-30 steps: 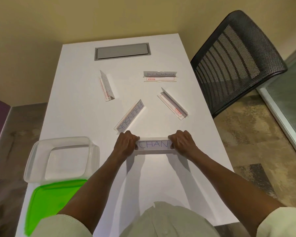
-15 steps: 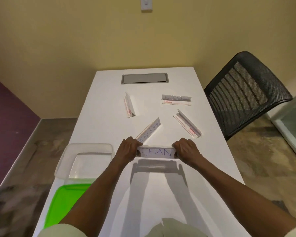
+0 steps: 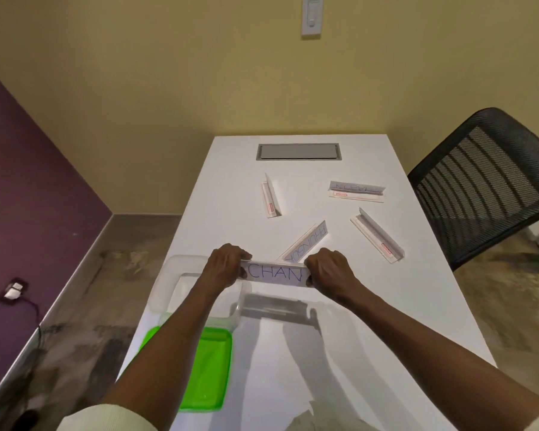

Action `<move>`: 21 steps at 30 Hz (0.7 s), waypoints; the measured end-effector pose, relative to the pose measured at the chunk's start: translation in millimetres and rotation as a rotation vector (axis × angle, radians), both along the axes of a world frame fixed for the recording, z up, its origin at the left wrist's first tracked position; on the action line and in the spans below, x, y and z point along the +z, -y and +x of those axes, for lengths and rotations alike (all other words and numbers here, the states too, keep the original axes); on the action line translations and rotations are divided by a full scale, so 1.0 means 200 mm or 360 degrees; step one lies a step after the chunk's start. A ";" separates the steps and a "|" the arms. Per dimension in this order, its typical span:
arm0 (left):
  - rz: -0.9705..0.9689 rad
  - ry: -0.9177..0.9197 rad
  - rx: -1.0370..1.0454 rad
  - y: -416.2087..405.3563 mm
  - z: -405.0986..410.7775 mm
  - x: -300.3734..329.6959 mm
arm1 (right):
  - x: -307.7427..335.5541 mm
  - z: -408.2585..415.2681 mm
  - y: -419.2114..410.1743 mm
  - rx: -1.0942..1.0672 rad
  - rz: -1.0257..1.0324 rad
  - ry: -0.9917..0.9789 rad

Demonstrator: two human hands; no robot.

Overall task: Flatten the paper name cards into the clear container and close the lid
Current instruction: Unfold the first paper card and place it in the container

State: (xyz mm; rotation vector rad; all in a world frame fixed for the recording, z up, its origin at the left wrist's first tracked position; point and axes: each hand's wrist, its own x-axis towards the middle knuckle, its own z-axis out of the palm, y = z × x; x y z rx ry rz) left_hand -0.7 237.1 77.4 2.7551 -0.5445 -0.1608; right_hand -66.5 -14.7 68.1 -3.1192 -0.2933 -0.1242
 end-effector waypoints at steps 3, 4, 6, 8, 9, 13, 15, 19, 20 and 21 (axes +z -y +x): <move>0.0025 -0.0102 0.0085 -0.10 0.01 0.04 | 0.02 0.03 -0.11 0.0056 0.0030 0.0015; 0.0018 -0.0124 0.0128 -0.14 0.02 0.04 | 0.03 0.04 -0.15 0.0073 0.0043 0.0018; 0.0039 -0.0140 0.0163 -0.21 0.03 0.05 | 0.04 0.06 -0.23 0.0098 0.0057 0.0016; 0.0074 -0.0146 0.0194 -0.28 0.04 0.05 | 0.04 0.08 -0.31 0.0122 0.0055 0.0019; 0.0097 -0.0145 0.0204 -0.32 0.05 0.05 | 0.05 0.08 -0.35 0.0139 0.0047 0.0021; 0.0183 -0.0143 0.0216 -0.47 0.06 0.04 | 0.05 0.12 -0.52 0.0185 0.0016 0.0012; 0.0222 -0.0178 0.0232 -0.53 0.07 0.04 | 0.03 0.13 -0.59 0.0221 0.0010 0.0004; 0.0247 -0.0218 0.0266 -0.66 0.11 0.01 | 0.01 0.15 -0.71 0.0259 0.0011 -0.0042; 0.0251 -0.0222 0.0260 -0.68 0.12 0.00 | 0.00 0.16 -0.74 0.0266 0.0006 -0.0054; 0.0261 -0.0220 0.0250 -0.70 0.12 0.00 | -0.01 0.16 -0.76 0.0280 0.0005 -0.0065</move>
